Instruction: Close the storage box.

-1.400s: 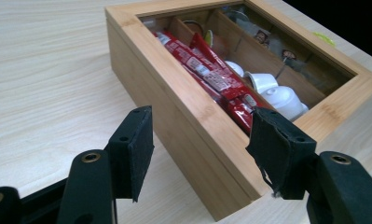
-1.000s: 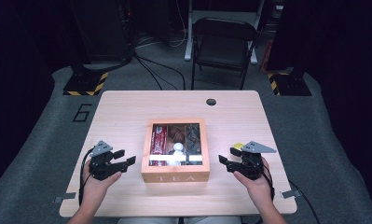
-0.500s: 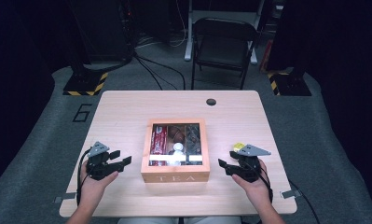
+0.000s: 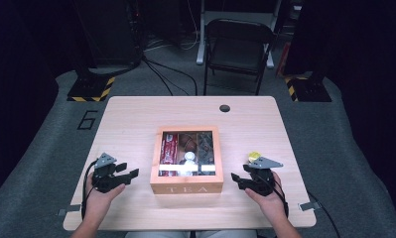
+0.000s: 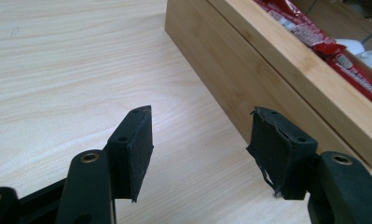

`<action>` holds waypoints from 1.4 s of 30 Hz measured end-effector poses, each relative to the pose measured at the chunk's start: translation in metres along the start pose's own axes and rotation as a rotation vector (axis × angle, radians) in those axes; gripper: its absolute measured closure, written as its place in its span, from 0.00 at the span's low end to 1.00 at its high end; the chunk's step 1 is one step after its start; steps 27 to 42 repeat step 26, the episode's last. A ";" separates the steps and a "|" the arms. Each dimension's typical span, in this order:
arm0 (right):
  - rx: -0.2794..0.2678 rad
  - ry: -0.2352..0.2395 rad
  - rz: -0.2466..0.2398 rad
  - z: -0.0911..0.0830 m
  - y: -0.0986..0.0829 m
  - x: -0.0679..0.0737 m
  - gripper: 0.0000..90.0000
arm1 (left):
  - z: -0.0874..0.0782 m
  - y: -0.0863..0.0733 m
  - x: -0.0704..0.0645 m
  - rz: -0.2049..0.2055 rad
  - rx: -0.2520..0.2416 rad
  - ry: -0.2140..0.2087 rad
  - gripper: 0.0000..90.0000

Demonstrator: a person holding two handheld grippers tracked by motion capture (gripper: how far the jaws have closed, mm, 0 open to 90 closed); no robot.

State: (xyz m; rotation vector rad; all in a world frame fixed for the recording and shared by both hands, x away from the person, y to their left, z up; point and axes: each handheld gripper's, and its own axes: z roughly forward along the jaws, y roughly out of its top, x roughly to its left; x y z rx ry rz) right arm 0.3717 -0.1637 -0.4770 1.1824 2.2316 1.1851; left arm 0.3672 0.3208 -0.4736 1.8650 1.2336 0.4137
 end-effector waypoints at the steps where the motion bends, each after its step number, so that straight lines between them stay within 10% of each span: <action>1: 0.003 -0.001 -0.002 0.001 0.000 0.000 0.42 | 0.001 -0.001 0.001 -0.001 0.005 0.003 0.44; 42: 0.016 0.001 0.005 0.010 -0.006 -0.002 0.43 | 0.013 -0.007 0.006 -0.006 0.034 -0.023 0.44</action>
